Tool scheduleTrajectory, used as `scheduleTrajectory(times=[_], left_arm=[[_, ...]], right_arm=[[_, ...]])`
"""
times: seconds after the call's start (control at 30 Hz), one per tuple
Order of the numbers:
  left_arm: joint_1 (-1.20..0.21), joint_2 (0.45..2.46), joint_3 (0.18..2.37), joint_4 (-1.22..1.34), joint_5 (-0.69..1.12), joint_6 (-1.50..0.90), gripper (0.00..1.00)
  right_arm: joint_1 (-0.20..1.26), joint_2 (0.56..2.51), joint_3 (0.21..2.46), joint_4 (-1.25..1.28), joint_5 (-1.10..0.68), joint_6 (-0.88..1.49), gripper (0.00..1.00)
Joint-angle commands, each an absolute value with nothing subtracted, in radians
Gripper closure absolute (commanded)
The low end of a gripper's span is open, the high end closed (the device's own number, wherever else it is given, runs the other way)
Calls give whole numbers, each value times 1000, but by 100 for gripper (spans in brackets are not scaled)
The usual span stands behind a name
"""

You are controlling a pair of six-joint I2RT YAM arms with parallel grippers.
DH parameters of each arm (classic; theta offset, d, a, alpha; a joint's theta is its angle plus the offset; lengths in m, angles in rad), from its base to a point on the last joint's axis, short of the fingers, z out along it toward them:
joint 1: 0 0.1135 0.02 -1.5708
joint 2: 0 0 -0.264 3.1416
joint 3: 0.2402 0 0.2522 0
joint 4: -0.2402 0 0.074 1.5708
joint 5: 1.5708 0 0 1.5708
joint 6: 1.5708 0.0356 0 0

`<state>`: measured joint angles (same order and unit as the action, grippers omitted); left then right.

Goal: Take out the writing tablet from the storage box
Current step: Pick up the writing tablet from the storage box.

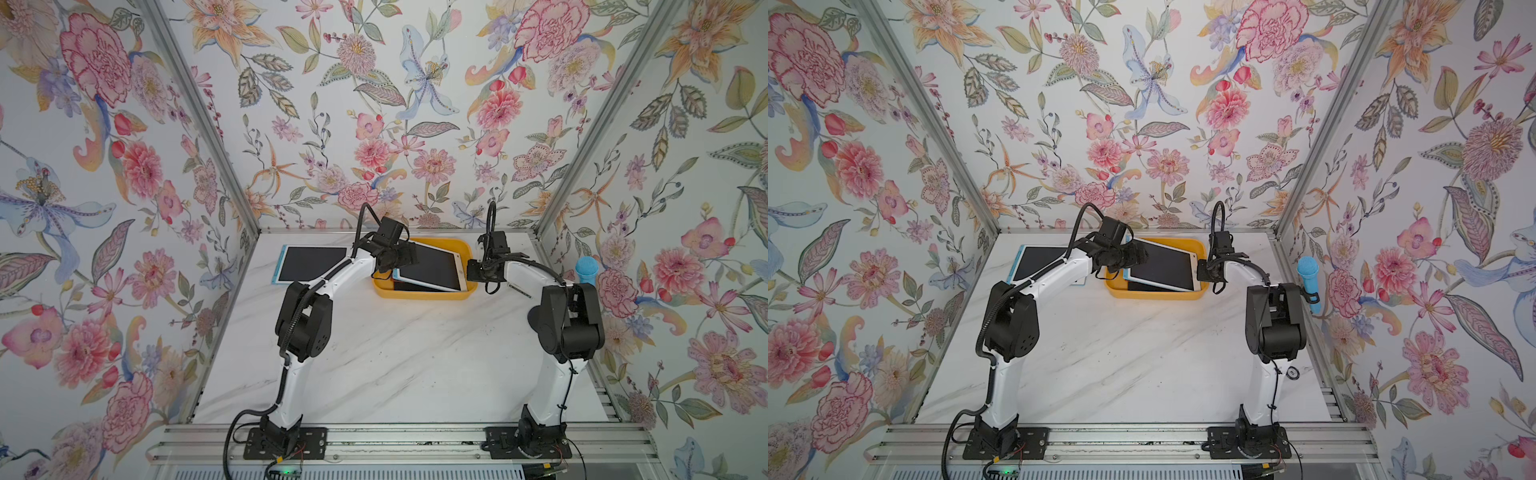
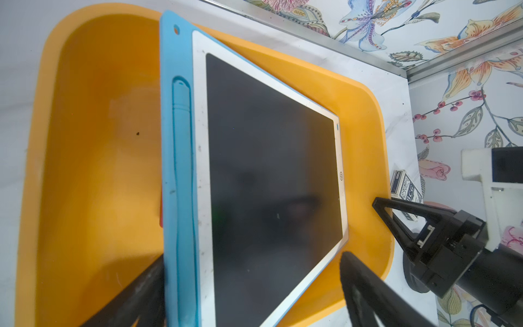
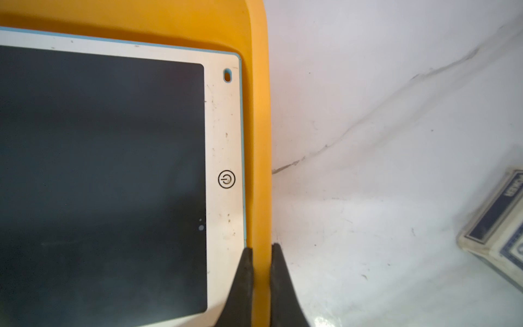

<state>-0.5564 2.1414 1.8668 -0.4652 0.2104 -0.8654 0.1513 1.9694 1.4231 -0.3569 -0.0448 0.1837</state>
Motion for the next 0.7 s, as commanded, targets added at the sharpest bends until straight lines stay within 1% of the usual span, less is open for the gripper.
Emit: scheduleTrajectory(times=[0.0,0.13,0.17,0.23,0.37,0.5,0.67], left_arm=[[-548,2070,1815,-411,249,-898,18],[-540,2035,1761,-383,244,-913,26],[-537,2028,1745,-372,249,-918,31],[-532,2010,1712,-341,259,-932,44],[-523,1986,1665,-307,272,-950,60],[-520,1973,1644,-293,282,-955,65],[-517,1964,1595,-234,319,-984,66]], right_arm=[[166,1941,1394,-379,-82,195,100],[164,1939,1392,-379,-82,199,100],[163,1939,1392,-379,-81,200,100],[161,1939,1391,-379,-79,201,100],[156,1936,1388,-379,-78,205,100],[152,1933,1383,-376,-78,205,100],[148,1929,1374,-371,-81,208,100]])
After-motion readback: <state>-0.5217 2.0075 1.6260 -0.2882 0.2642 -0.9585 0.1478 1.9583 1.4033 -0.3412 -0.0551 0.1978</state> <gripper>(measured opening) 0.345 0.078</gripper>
